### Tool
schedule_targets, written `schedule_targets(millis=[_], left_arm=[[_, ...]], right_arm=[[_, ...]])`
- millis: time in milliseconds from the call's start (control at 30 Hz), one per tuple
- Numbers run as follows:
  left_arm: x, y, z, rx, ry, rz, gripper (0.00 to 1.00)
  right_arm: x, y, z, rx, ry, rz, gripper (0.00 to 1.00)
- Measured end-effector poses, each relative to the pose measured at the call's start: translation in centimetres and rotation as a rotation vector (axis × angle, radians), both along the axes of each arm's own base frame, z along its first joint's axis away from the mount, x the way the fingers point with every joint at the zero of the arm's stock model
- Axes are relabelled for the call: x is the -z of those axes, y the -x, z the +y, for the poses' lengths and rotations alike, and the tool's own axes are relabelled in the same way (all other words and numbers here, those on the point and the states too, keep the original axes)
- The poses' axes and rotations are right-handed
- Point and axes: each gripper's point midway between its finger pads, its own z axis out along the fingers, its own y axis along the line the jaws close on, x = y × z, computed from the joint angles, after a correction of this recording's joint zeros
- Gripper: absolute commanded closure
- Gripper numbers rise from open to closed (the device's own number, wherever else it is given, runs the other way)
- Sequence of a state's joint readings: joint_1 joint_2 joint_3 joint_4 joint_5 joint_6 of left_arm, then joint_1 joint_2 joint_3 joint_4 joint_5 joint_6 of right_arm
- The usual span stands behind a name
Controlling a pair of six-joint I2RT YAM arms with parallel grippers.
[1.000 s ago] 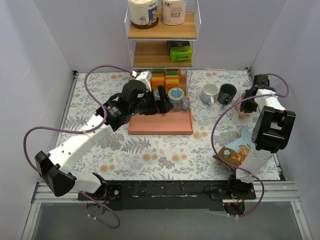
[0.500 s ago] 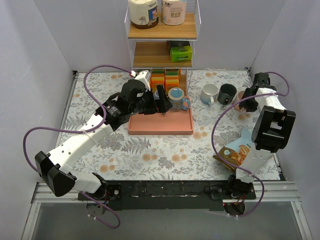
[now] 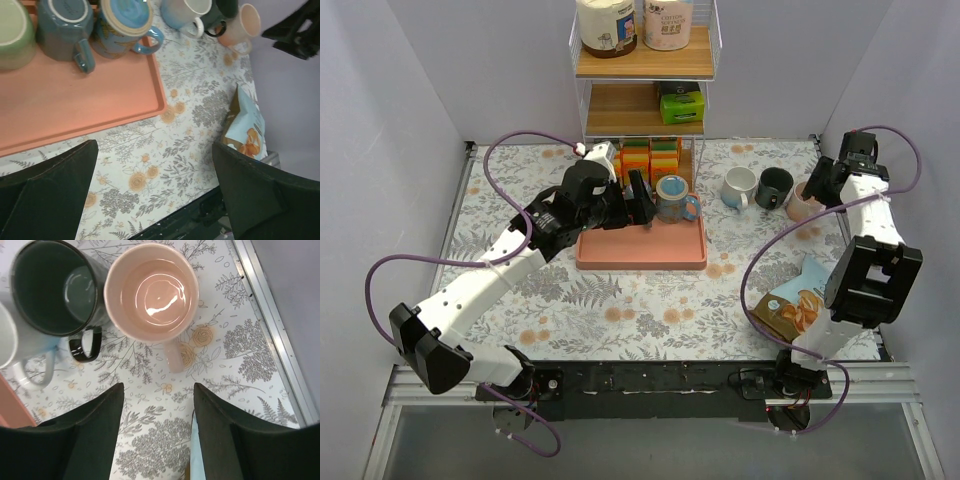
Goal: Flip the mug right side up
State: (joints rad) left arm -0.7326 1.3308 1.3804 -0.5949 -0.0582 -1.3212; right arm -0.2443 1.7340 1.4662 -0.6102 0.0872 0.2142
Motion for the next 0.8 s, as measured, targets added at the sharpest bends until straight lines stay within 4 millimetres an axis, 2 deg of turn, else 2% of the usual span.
schedule_targets(millis=[133, 233, 300, 400, 433, 500, 600, 800], left_arm=[[1.2, -1.0, 2.1, -0.092, -0.074, 0.008, 0.02], [3.0, -2.4, 4.1, -0.163, -0.145, 0.017, 0.02], [5.2, -3.5, 5.8, -0.204, -0.204, 0.042, 0.02], [9.6, -5.5, 9.1, -0.237, -0.3, 0.076, 0.02], [10.7, -5.9, 9.8, -0.239, -0.321, 0.084, 0.02], [13.3, -7.0, 11.6, -0.228, -0.373, 0.085, 0.02], [15.6, -8.3, 13.0, -0.183, -0.418, 0.068, 0.02], [18.1, -11.8, 14.0, -0.105, -0.448, 0.02, 0.02]], right_arm=[[-4.5, 1.4, 0.7, 0.011, -0.002, -0.086, 0.34], [-8.1, 2.4, 2.0, -0.009, -0.022, -0.181, 0.34], [-9.9, 3.5, 3.3, -0.036, -0.039, -0.236, 0.34], [-11.8, 5.4, 7.1, -0.124, -0.085, -0.304, 0.34], [-12.1, 6.1, 8.9, -0.17, -0.107, -0.322, 0.34], [-12.0, 7.3, 11.2, -0.227, -0.143, -0.335, 0.35], [-10.9, 9.2, 14.1, -0.296, -0.211, -0.318, 0.37], [-8.7, 11.6, 15.3, -0.317, -0.254, -0.26, 0.39]])
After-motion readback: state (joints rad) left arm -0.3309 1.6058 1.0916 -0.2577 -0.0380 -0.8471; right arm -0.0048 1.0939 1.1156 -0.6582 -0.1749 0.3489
